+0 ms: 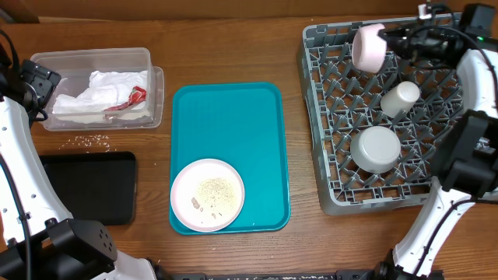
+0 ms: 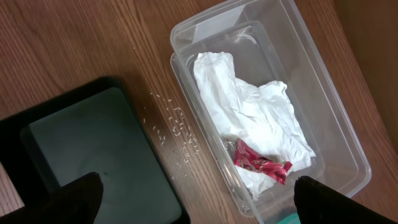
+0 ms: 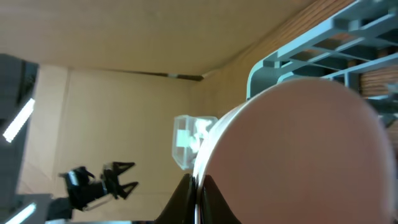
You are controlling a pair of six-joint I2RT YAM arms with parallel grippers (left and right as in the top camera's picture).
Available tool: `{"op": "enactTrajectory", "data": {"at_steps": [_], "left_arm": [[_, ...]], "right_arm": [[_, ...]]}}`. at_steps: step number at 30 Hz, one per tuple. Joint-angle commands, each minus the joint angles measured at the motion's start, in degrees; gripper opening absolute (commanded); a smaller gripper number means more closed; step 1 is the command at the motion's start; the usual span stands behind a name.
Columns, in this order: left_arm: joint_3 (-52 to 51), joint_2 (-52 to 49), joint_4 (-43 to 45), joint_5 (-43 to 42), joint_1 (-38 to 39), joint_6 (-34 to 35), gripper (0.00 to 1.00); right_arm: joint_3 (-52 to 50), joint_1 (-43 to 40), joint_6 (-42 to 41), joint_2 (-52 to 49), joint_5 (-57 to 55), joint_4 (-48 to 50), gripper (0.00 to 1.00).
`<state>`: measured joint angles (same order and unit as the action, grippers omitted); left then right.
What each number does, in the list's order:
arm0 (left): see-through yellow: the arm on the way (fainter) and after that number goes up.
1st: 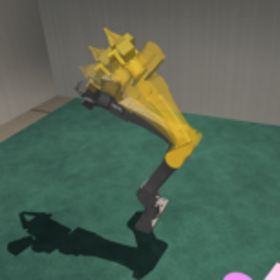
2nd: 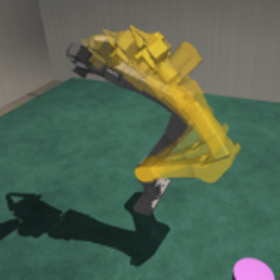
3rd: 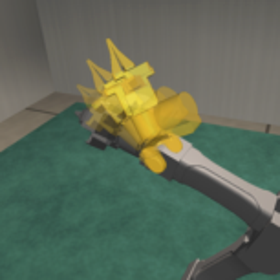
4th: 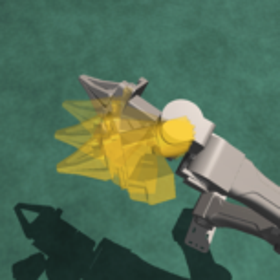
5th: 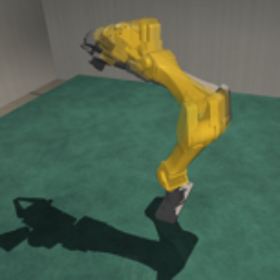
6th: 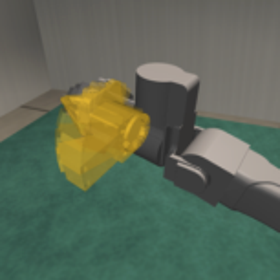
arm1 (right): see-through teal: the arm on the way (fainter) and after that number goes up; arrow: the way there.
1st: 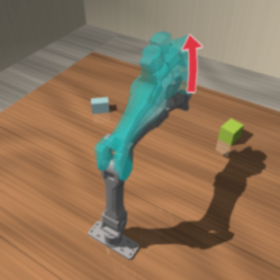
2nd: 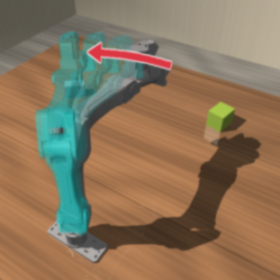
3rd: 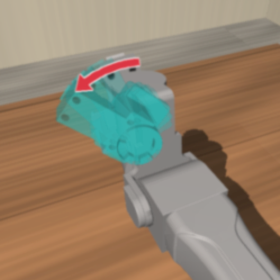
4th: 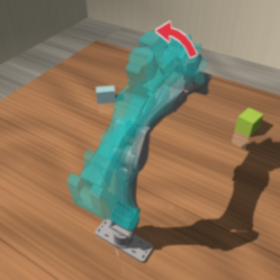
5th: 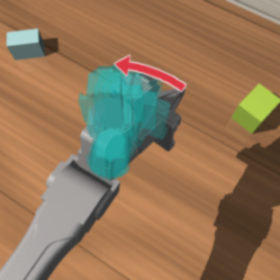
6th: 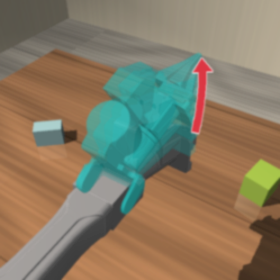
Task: Sort waste into correct bins and load items into the dishwasher
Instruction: 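Turn the pink bowl upside down and release it in the rack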
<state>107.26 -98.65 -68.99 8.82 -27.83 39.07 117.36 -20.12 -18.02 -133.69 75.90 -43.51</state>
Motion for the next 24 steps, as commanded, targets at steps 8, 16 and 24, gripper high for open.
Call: {"op": "enactTrajectory", "data": {"at_steps": [8, 16, 24], "left_arm": [[0.0, -0.4, 0.0, 0.6, 0.1, 0.8, 1.0], [0.0, -0.4, 0.0, 0.6, 0.1, 0.8, 1.0], [0.0, -0.4, 0.0, 0.6, 0.1, 0.8, 1.0]], "right_arm": [[-0.3, -2.7, -6.3, 0.1, -15.4, -0.3, 0.28], [4.9, -4.4, -6.3, 0.3, -27.5, -5.4, 0.37], [15.5, -4.5, -2.5, 2.4, -40.0, -20.3, 0.33]]}}
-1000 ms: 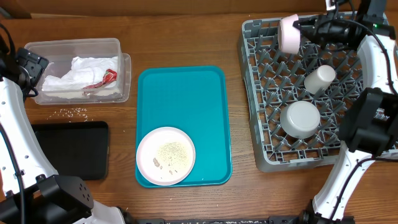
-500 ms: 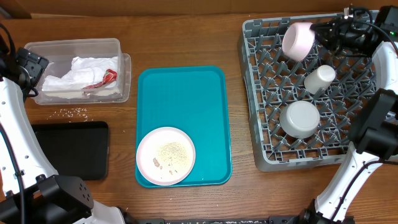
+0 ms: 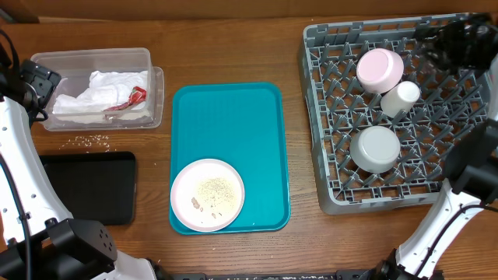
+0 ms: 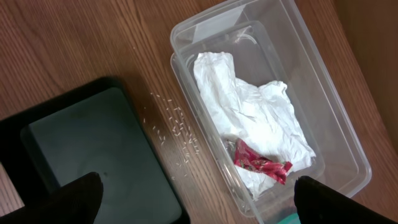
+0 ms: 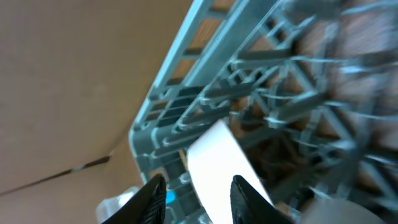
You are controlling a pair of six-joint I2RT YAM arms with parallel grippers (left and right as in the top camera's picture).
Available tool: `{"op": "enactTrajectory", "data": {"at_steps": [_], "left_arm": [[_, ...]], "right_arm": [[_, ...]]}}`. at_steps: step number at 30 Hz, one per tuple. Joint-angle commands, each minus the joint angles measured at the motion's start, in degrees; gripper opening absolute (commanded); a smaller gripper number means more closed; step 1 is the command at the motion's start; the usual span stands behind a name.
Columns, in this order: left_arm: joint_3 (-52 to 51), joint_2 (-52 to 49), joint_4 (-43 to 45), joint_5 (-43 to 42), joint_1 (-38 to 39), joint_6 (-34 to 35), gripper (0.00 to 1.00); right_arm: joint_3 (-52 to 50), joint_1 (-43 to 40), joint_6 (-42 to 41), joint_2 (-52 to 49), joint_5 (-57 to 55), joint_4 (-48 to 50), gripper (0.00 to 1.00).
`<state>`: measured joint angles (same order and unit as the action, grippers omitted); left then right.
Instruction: Sort waste into correct bins and load items into the dishwasher
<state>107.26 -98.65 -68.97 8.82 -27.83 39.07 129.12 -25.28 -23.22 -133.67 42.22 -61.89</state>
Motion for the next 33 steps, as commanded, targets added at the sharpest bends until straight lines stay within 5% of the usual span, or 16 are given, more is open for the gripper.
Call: {"op": "enactTrajectory", "data": {"at_steps": [1, 7, 13, 19, 33], "left_arm": [[0.0, -0.4, 0.0, 0.6, 0.1, 0.8, 1.0], [0.0, -0.4, 0.0, 0.6, 0.1, 0.8, 1.0], [0.0, -0.4, 0.0, 0.6, 0.1, 0.8, 1.0], [0.0, -0.4, 0.0, 0.6, 0.1, 0.8, 1.0], [0.0, -0.4, 0.0, 0.6, 0.1, 0.8, 1.0]], "right_arm": [[4.2, 1.4, 4.4, 2.8, -6.4, -3.2, 0.31], [3.2, 11.3, 11.2, 2.3, -18.1, -9.7, 0.04], [-1.7, 22.4, 6.6, 1.0, -36.4, -7.2, 0.04], [-3.1, 24.3, 2.1, 1.0, -51.0, -7.4, 0.04], [-1.5, 19.1, 1.9, 1.5, -59.5, -9.3, 0.04]]}}
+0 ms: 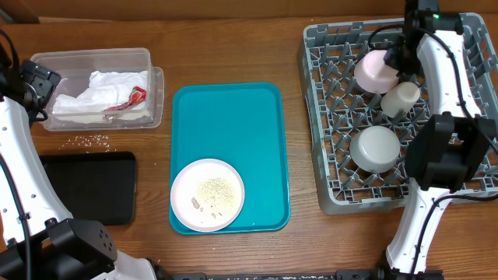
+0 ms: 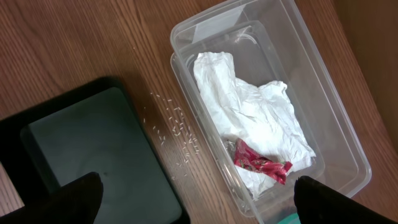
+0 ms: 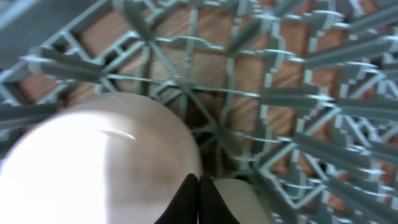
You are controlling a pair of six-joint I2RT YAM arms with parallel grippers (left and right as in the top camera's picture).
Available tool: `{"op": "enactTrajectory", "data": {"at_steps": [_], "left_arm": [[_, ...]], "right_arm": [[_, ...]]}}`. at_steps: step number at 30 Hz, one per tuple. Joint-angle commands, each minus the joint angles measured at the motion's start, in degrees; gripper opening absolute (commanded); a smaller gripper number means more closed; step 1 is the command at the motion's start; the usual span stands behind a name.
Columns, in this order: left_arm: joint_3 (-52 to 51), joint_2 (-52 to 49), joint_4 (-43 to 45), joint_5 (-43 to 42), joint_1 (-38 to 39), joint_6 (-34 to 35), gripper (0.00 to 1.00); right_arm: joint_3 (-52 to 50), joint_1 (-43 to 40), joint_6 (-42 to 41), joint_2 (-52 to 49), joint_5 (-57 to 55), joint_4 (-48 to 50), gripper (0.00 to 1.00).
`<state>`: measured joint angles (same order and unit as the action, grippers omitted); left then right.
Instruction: Sort waste into correct bins and load items into the dishwasher
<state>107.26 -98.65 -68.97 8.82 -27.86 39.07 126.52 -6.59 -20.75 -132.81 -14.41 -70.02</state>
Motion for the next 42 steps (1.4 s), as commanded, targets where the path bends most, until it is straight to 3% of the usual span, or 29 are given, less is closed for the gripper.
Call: {"op": "enactTrajectory", "data": {"at_steps": [1, 8, 13, 14, 15, 16, 18, 21, 26, 30, 42], "left_arm": [[0.0, -0.4, 0.0, 0.6, 0.1, 0.8, 1.0], [0.0, -0.4, 0.0, 0.6, 0.1, 0.8, 1.0], [0.0, -0.4, 0.0, 0.6, 0.1, 0.8, 1.0], [0.0, -0.4, 0.0, 0.6, 0.1, 0.8, 1.0], [0.0, -0.4, 0.0, 0.6, 0.1, 0.8, 1.0], [0.0, -0.4, 0.0, 0.6, 0.1, 0.8, 1.0], [0.0, -0.4, 0.0, 0.6, 0.1, 0.8, 1.0], [0.0, -0.4, 0.0, 0.6, 0.1, 0.8, 1.0], [0.0, -0.4, 0.0, 0.6, 0.1, 0.8, 1.0], [0.0, -0.4, 0.0, 0.6, 0.1, 0.8, 1.0], [0.0, -0.4, 0.0, 0.6, 0.1, 0.8, 1.0]], "right_arm": [[1.6, 0.4, -0.5, 0.7, -2.9, -1.9, 0.04], [4.0, 2.8, -0.6, 6.6, 4.9, -7.0, 0.04], [4.0, 8.0, 4.9, 11.3, 24.7, -9.1, 0.05], [4.0, 9.4, 5.8, 11.3, 27.0, -9.8, 0.11], [4.0, 11.0, 6.8, 11.3, 28.9, -10.5, 0.25], [3.5, 14.3, 7.9, 11.0, 30.0, -11.7, 0.47], [2.2, 17.9, 8.9, 11.0, 30.0, -11.9, 0.77], [0.2, 25.0, 9.0, 10.4, 27.9, -10.3, 1.0], [0.2, 30.6, 8.2, 10.0, 18.6, -9.3, 1.0], [1.1, 30.0, 2.7, 10.0, 11.6, -9.1, 1.0], [4.4, 12.4, -0.5, 10.9, 11.1, -11.8, 1.0]]}}
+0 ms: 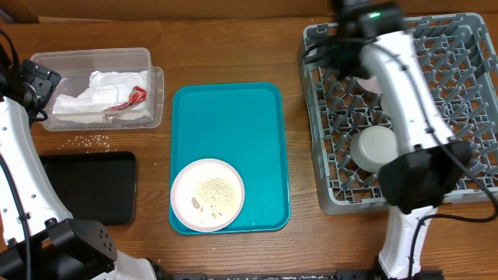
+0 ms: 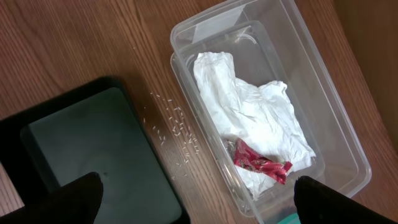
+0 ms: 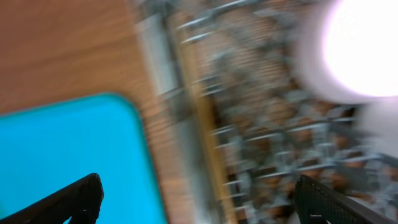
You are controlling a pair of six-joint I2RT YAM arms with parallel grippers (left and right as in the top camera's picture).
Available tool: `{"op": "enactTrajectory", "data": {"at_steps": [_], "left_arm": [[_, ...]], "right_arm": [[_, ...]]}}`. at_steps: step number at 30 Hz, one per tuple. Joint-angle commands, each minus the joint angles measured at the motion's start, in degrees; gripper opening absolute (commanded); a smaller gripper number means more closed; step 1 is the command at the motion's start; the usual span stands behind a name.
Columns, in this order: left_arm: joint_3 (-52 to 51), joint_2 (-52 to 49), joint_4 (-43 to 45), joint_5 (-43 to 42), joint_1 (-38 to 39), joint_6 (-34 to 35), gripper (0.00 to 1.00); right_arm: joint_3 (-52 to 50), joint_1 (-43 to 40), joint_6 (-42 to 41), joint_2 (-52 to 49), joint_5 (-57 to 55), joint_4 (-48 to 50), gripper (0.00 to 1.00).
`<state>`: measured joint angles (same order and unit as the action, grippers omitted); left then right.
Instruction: Sort waste into correct bins and load items into the dishwasher
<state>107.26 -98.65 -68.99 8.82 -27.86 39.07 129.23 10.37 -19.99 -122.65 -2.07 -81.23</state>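
A white plate point(image 1: 207, 194) with food crumbs sits on the teal tray point(image 1: 233, 124). The grey dish rack point(image 1: 311, 117) holds an upturned pink bowl point(image 3: 364, 50), mostly hidden under my right arm from overhead, and a grey bowl point(image 1: 372, 152). My right gripper point(image 1: 333, 53) hangs open and empty over the rack's left edge, next to the tray; its view is blurred. My left gripper point(image 2: 202, 202) stands open above the clear bin point(image 2: 323, 106), which holds white tissue point(image 2: 249, 118) and a red wrapper point(image 2: 261, 163).
A black bin point(image 1: 85, 187) lies at the front left, below the clear bin. Spilled rice grains point(image 1: 92, 140) lie on the wood between the two. My right arm crosses the rack from the front edge to the far side.
My right gripper was shut over the pink bowl in the rack; now it is open and further left, at the rack's left edge by the tray. The left arm has not moved.
My right gripper first held the pink bowl above the rack's far part. Then the bowl lay upturned in the rack with the gripper off to the right. Later the gripper was over the bowl again, and now it is open beside the tray.
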Motion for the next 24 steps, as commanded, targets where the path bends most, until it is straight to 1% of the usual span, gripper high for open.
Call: {"op": "enactTrajectory", "data": {"at_steps": [1, 4, 9, 12, 14, 15, 17, 19, 21, 23, 24], "left_arm": [[0.0, -0.4, 0.0, 0.6, 0.1, 0.8, 1.0], [0.0, -0.4, 0.2, -0.1, 0.1, 0.9, 1.0], [0.0, -0.4, 0.2, -4.9, 0.1, 0.8, 1.0], [0.0, -0.4, 0.0, -7.1, 0.1, 0.8, 1.0], [0.0, -0.4, -0.9, -14.8, 0.1, 0.9, 1.0], [0.0, -0.4, -1.1, -24.7, 0.2, 0.3, 1.0], [0.0, -0.5, -1.6, -33.4, 1.1, -4.6, 1.0], [0.0, -0.5, -3.2, -38.6, 3.2, -9.5, 1.0], [-0.2, -0.5, -6.5, -39.6, 7.1, -14.6, 0.99], [-0.7, -0.5, -10.2, -37.0, 12.0, -17.7, 0.98], [-1.2, -0.5, -11.8, -34.8, 14.9, -17.8, 0.96]], "right_arm": [[1.7, -6.2, -1.3, 0.7, -0.8, -0.6, 1.0], [1.7, -10.3, -1.3, 0.7, 2.6, -0.5, 1.0], [1.7, -14.5, -1.3, 0.7, 10.7, 0.3, 1.0], [1.7, -15.6, -1.3, 0.7, 11.2, 1.2, 1.0], [1.7, -15.7, -1.3, 0.7, 11.2, 1.2, 1.0], [1.7, -15.7, -1.3, 0.7, 11.2, 1.2, 1.0], [1.7, -15.7, -1.3, 0.7, 11.2, 1.2, 1.0], [1.7, -15.7, -1.3, 0.7, 11.2, 1.2, 1.0], [1.7, -15.7, -1.3, 0.7, 11.2, 1.2, 1.0], [1.7, -15.7, -1.3, 0.7, 11.2, 1.2, 1.0], [1.7, -15.7, -1.3, 0.7, 11.2, 1.2, 1.0]]}}
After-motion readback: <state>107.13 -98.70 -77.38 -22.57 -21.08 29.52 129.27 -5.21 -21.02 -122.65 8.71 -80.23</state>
